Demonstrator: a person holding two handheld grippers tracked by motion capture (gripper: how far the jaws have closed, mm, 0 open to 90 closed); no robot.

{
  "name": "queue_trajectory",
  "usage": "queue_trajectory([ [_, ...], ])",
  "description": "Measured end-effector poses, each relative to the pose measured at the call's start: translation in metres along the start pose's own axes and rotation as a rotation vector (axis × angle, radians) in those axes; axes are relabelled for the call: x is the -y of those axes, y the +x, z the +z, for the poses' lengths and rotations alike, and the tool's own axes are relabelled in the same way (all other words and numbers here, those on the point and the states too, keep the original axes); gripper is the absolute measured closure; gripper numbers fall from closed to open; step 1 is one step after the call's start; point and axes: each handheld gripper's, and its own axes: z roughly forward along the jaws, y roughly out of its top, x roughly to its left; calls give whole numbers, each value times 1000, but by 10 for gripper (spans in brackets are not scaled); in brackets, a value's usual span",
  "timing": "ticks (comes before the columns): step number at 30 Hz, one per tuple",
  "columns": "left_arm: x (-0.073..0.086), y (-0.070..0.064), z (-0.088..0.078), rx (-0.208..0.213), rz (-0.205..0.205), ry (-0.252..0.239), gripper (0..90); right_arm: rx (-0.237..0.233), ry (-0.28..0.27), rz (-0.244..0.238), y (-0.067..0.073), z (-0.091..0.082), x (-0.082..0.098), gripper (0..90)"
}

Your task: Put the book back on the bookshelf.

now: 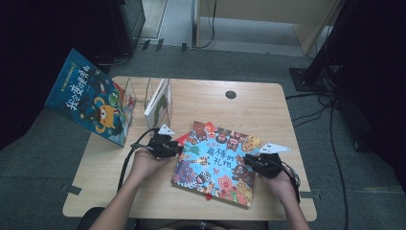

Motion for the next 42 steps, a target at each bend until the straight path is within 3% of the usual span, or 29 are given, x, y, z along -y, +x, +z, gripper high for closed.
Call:
queue_trajectory([
  [3,-1,4,-1,18,-37,8,764,15,0,13,-4,-2,1,853],
  [12,2,7,-9,85,-96,38,876,77,-3,78,-22,-12,6,900],
  [15,4,5,-11,102,-84,47,887,90,-8,100,-27,-15,8,899],
  [18,7,2,-10,117,-85,58,889,134,10,114,-31,-17,10,899],
  [20,8,1,-9,117,-83,62,880,132,32,121,-32,-15,11,898],
  [25,10,0,-7,129,-85,77,879,139,22,120,-31,-12,9,900],
  [28,10,-3,-6,128,-64,102,876,135,21,124,-32,-12,9,900],
  [42,17,-3,-13,129,-93,83,863,161,18,130,-38,-7,3,900],
])
